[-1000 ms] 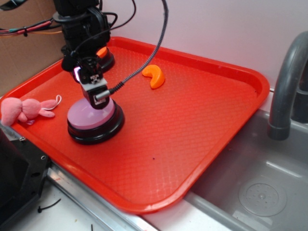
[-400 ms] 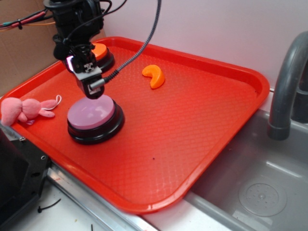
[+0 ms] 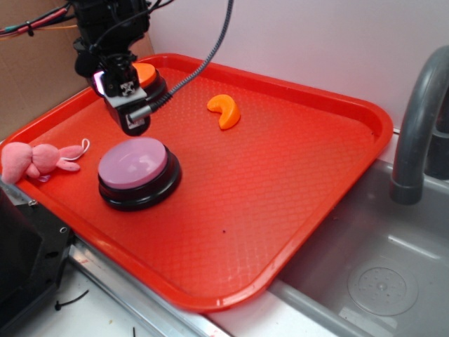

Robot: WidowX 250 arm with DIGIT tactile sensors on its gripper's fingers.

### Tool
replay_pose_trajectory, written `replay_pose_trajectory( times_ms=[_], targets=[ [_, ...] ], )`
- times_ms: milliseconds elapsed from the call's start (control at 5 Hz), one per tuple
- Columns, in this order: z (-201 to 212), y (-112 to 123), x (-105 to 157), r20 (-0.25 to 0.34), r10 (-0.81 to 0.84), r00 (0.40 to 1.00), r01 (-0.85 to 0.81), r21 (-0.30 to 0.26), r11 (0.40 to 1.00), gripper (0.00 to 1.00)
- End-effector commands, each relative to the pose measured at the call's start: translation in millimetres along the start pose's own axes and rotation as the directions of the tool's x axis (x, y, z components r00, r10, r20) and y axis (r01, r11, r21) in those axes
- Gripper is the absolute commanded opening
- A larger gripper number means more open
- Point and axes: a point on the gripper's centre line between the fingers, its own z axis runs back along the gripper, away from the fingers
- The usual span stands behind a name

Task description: Push the pink button.

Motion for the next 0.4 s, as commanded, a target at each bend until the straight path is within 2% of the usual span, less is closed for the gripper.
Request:
replay_pose_trajectory(
  times_ms=[0,200],
  targets=[
    [23.7,-2.0,8.5,0.069,0.002,0.998,-0.003,0.02,1.0,1.0],
    [28.5,-2.1,7.4,0.068,0.004,0.998,-0.006,0.026,1.0,1.0]
  ],
)
